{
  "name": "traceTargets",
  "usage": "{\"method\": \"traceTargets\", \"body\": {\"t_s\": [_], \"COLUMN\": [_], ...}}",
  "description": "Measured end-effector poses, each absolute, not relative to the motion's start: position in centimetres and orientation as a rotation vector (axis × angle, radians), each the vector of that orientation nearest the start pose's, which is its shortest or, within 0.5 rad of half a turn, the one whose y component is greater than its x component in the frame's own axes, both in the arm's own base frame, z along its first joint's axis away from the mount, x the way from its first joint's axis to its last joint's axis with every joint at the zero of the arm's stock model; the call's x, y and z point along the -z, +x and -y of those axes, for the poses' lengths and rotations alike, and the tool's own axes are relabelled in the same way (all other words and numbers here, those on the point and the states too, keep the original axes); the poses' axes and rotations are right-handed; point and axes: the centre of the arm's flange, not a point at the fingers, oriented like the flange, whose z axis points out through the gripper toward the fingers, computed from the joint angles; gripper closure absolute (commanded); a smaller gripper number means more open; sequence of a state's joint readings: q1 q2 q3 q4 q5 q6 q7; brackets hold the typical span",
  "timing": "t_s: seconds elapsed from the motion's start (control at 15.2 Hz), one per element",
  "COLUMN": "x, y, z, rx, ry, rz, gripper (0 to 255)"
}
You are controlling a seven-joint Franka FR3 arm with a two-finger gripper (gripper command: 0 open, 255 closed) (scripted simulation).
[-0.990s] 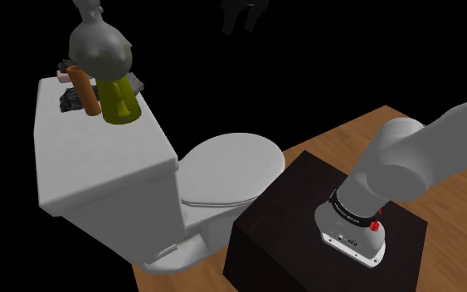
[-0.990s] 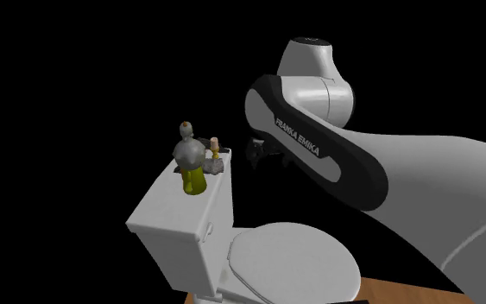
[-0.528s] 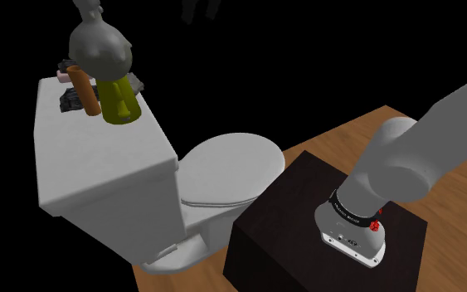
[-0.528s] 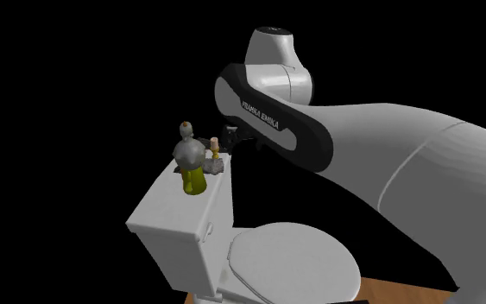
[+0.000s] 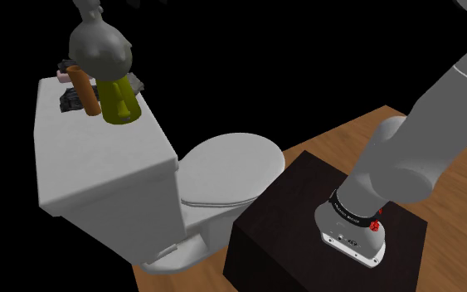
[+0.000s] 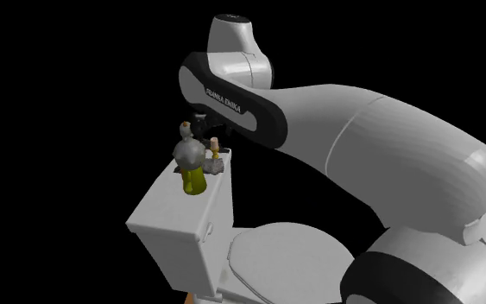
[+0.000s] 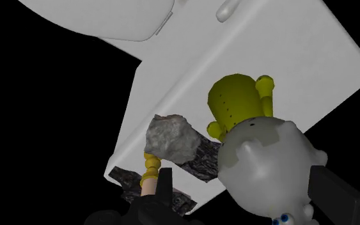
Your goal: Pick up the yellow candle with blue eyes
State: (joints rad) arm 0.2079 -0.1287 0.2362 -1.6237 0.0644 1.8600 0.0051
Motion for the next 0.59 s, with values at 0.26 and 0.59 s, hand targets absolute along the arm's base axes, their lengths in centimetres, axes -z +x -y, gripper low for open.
{"method": "traceTargets", "body": {"t_s": [0.26, 0.59], "x": [-71.1, -70.8], "y": [50.1, 51.0], "z": [-28.8, -32.0], "rx": [0.558, 0.585], "ry": [-2.872, -2.840], "rz": [0.762, 0.841], "gripper": [0, 0]}}
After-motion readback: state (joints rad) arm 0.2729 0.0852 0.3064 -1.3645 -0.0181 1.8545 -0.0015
